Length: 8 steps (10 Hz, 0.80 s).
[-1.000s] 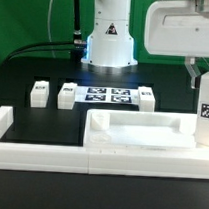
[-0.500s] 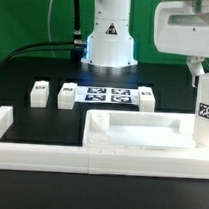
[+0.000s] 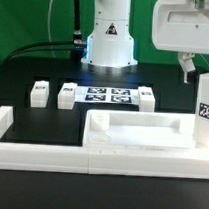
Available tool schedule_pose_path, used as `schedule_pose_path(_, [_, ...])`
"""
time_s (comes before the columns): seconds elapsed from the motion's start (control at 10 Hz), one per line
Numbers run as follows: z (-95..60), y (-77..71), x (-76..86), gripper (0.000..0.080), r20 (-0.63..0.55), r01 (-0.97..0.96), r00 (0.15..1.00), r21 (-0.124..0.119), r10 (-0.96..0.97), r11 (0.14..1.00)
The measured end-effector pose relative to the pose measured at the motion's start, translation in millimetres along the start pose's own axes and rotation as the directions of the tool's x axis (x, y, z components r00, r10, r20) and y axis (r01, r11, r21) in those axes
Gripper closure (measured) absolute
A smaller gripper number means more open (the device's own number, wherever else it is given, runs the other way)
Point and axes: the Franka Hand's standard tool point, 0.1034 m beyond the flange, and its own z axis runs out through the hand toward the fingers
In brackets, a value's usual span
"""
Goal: Assemble desk
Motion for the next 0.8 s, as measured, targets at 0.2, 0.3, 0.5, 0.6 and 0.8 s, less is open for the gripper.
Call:
schedule_pose_path(0.2, [0.0, 0.0, 0.0, 0.0152, -0.002, 0.166, 0.986, -0.002, -0.166, 0.986])
schedule_pose_path(0.3, [0.0, 0.0, 0.1, 0.0151, -0.002, 0.207, 0.978, -0.002, -0.207, 0.978])
schedule_pose_path(0.5, [0.0, 0.4, 0.5, 0.0151, -0.002, 0.350, 0.937, -0.005, -0.350, 0.937])
schedule_pose_path(0.6, [-0.1, 1.3, 1.9, 0.0151, -0.008, 0.503, 0.864, -0.021, -0.503, 0.864])
schedule_pose_path(0.8, [-1.1, -0.8, 2.7, 0.0151, -0.014, 0.660, 0.751, -0.033, -0.660, 0.751])
